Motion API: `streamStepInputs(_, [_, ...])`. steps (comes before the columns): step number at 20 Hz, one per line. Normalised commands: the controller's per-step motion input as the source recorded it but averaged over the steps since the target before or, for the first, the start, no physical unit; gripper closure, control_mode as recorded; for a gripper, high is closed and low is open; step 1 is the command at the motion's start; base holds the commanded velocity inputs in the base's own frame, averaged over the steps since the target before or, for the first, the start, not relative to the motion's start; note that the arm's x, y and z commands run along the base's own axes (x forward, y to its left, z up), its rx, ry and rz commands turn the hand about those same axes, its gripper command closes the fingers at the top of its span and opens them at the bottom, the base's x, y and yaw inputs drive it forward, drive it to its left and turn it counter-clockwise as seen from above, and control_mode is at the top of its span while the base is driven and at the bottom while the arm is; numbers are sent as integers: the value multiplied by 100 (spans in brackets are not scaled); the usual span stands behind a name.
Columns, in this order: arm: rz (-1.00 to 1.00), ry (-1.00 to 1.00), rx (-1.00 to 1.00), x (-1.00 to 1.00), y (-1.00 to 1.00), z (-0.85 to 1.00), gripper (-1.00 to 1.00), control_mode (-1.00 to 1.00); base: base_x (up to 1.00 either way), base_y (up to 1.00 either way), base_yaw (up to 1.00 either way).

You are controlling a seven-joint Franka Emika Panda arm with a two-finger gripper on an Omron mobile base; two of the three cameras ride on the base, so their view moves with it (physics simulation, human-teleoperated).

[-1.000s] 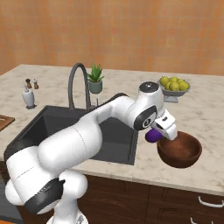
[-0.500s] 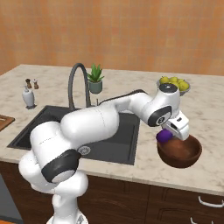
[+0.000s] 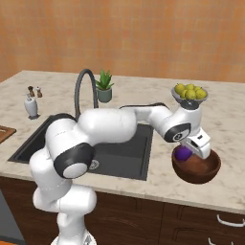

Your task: Pick the eggplant from the sink and place it in the bowl. Then pick the bowl and place it in the microwave. Then close the microwave door and press the start button.

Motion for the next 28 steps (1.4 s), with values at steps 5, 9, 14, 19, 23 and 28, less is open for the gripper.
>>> streamStepInputs(5, [0, 2, 0, 14, 0, -36, 100, -100, 0, 0, 0])
streamStepInputs(9, [0, 1, 0, 18, 0, -27, 100, -100, 0, 0, 0])
streamStepInputs(14, [0, 3, 0, 20, 0, -29, -100, -100, 0, 0, 0])
streamStepInputs(19, [0, 2, 0, 19, -2, -19, -100, -100, 0, 0, 0])
streamStepInputs(23, [0, 0, 0, 0, 0, 1, -100, -100, 0, 0, 0])
streamStepInputs(28, [0, -1, -5, -31, 29, 43, -100, -100, 0, 0, 0])
